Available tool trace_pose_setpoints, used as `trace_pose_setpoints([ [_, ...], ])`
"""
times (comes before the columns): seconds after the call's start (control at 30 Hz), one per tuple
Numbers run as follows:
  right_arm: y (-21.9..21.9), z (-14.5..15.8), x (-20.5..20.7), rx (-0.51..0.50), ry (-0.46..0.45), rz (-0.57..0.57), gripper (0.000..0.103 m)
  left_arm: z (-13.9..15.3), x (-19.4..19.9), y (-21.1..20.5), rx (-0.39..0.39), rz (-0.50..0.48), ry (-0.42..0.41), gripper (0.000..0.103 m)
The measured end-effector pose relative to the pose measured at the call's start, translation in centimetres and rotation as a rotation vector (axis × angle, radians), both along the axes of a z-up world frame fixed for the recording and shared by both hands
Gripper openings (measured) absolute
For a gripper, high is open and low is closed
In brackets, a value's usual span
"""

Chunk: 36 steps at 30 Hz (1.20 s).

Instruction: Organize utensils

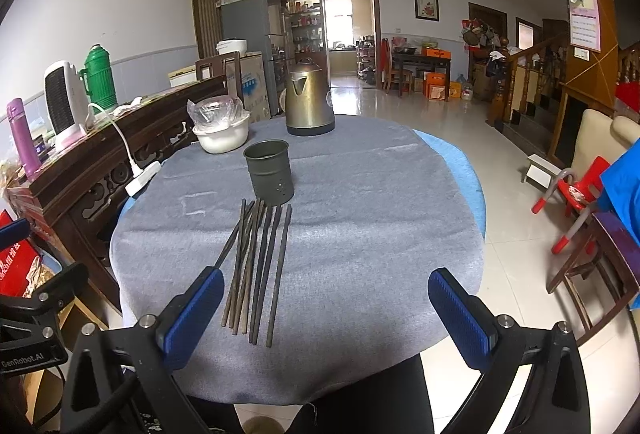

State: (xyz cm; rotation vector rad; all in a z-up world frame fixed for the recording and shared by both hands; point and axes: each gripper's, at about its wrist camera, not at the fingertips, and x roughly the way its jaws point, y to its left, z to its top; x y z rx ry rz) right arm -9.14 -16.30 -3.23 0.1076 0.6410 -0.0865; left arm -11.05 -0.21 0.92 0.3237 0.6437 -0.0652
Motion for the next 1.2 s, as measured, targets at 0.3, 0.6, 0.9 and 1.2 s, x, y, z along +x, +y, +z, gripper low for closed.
trace_pose_setpoints([
  [0.3,0.3,0.0,0.2,0.002,0.002,0.004,0.103,0.0,0.2,0.4,-0.003,0.003,-0.002,0.103],
  [0.6,0.8,-0.1,0.5,0.002,0.010,0.014,0.103,0.0,0.2,0.5,-0.005,0.005,0.000,0.103],
  [0.9,0.9,-0.7,2.6,0.007,0.041,0.046,0.103,-0.6,1.6,0.8,-0.011,0.029,0.009,0.103],
  [1.2,-1.5,-2.7,8.5,0.161,0.118,0.120,0.103,-2.7,7.2,1.9,-0.071,0.063,0.100,0.103],
])
